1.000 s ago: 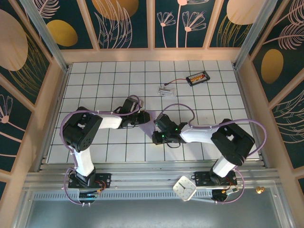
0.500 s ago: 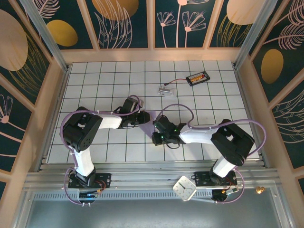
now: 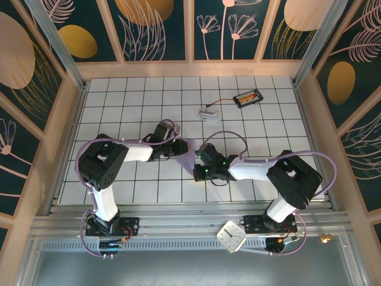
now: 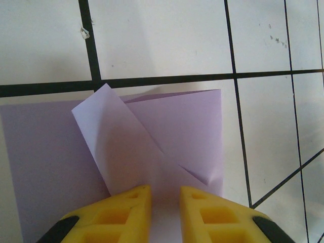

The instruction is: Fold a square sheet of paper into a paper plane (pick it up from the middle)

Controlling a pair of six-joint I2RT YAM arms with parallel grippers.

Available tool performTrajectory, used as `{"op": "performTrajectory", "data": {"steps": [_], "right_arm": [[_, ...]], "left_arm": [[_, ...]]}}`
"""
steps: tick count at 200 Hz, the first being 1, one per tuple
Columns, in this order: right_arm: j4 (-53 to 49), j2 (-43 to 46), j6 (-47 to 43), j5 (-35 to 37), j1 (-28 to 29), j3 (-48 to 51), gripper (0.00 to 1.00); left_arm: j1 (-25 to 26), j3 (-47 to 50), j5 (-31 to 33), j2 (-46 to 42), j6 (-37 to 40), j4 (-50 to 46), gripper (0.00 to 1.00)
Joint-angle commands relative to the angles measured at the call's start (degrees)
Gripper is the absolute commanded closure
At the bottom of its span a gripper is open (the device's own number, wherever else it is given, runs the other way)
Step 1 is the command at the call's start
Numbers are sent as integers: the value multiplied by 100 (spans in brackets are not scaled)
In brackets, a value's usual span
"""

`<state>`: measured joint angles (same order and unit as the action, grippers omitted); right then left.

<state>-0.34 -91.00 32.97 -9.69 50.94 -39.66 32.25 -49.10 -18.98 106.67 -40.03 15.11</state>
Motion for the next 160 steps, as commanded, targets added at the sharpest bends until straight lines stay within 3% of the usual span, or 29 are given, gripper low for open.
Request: {"op": "performTrajectory", "data": {"steps": [1,70,107,160], "right_arm": [[265,197,211,-626,-116,248,100],[276,40,197,-767,-194,507,100],[-109,323,-132,-617,-186,242,87],[0,696,-220,-717,-274,160,82]], "left_arm": [[-66,155,421,238,162,-850,77],[-63,128,413,240,145,-861,77],[-65,120,413,249,142,-861,77],[-66,92,412,248,155,-879,77]]}}
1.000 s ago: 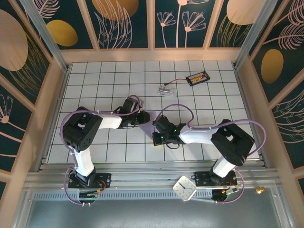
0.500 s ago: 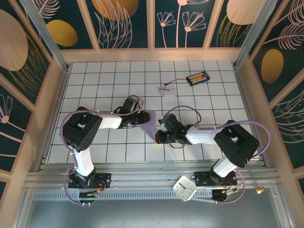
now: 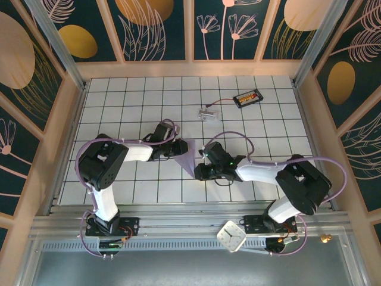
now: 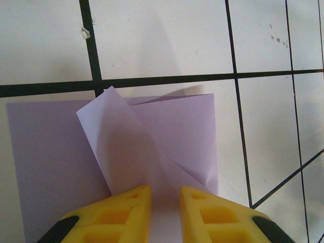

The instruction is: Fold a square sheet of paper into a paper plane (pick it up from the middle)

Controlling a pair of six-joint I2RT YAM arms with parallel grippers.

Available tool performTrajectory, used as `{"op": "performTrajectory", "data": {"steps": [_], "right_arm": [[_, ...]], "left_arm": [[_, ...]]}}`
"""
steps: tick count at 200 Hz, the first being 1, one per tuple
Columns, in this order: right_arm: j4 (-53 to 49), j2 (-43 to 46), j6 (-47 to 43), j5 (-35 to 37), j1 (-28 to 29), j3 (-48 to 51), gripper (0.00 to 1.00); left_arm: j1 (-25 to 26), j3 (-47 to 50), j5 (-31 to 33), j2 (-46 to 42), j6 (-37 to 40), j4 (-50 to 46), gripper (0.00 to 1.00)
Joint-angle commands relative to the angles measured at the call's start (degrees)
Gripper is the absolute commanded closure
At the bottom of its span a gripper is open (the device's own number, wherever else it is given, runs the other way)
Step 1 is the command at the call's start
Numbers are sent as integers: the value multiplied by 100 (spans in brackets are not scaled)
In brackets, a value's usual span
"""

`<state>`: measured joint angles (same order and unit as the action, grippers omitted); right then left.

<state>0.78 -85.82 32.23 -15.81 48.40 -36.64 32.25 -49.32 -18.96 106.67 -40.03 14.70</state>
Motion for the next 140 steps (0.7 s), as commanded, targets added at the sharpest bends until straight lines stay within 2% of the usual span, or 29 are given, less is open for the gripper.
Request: {"op": "performTrajectory", "data": {"steps": [1,72,140], "right_arm": [[-108,175,-146,-110,-18,-141,82],[191,-328,-179,-359,10,-300,93],[280,-552,-175,-318,3,-93,96]], "left_arm": [[-68,115,410,239,159,-837,77],[-63,107,402,266,170,-846,77],[-65,120,411,238,174,-859,77]]}}
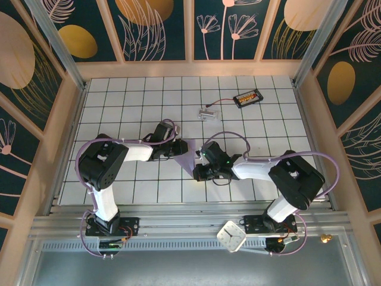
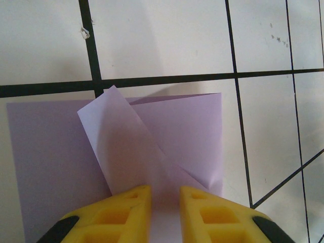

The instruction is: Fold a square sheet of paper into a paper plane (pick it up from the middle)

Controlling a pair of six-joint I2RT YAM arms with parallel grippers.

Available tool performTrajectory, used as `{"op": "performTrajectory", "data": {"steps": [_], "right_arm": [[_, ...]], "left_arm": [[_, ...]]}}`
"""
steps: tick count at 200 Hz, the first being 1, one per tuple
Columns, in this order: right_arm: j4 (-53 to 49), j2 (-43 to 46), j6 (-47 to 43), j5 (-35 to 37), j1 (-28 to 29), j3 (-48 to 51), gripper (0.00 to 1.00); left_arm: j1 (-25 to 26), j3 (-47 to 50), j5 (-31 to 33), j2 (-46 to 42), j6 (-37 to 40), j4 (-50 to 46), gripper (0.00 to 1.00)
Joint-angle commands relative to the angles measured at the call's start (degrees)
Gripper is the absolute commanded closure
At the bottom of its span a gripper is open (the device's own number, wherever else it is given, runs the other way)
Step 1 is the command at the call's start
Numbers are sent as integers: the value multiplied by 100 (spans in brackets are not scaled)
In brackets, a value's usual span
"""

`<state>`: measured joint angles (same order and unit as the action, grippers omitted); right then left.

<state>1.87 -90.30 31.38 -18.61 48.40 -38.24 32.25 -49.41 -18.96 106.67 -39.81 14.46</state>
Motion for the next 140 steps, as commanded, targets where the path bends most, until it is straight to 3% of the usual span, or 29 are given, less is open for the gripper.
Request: {"op": "performTrajectory", "data": {"steps": [1,140], "right_arm": [[172,-107,-84,-38,3,73,96],[-287,-78,175,241,154,695,100]], "left_arm": [[-67,131,411,235,155,-837,77],[-63,116,463,260,166,-857,77]]}}
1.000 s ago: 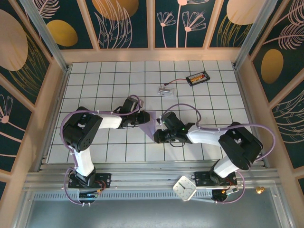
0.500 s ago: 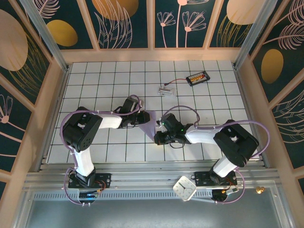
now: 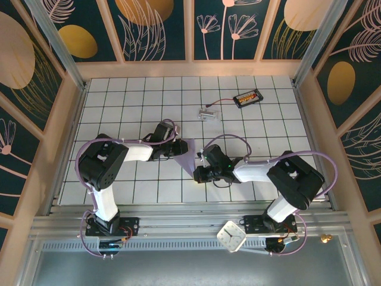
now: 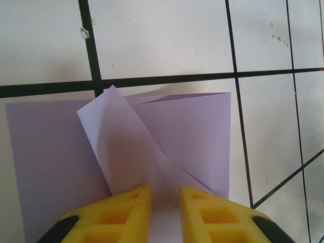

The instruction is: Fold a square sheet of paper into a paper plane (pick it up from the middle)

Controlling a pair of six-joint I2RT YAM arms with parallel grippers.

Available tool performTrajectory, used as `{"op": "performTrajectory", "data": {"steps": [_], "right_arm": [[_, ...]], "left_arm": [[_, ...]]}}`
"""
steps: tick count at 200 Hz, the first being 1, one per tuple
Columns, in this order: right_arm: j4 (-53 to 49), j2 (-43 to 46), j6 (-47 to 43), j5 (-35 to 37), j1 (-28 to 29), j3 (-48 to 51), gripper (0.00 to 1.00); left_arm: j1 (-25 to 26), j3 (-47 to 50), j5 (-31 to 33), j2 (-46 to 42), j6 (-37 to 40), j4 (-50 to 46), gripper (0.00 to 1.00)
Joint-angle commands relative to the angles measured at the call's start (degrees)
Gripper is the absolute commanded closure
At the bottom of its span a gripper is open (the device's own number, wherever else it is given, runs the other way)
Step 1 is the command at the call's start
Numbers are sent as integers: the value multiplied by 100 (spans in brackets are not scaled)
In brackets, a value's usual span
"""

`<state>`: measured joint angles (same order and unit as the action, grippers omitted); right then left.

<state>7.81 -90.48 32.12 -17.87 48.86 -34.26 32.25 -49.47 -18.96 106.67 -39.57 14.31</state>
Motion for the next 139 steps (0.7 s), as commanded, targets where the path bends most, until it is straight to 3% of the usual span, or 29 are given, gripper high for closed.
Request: {"op": "performTrajectory", "data": {"steps": [1,139], "right_arm": [[-893,-64,93,173,107,297,100],[-1702,135,-54,118,361,305,100]], "left_arm": [[-66,122,463,259,142,-842,77],[-62,78,575,323,213,-965,77]]}}
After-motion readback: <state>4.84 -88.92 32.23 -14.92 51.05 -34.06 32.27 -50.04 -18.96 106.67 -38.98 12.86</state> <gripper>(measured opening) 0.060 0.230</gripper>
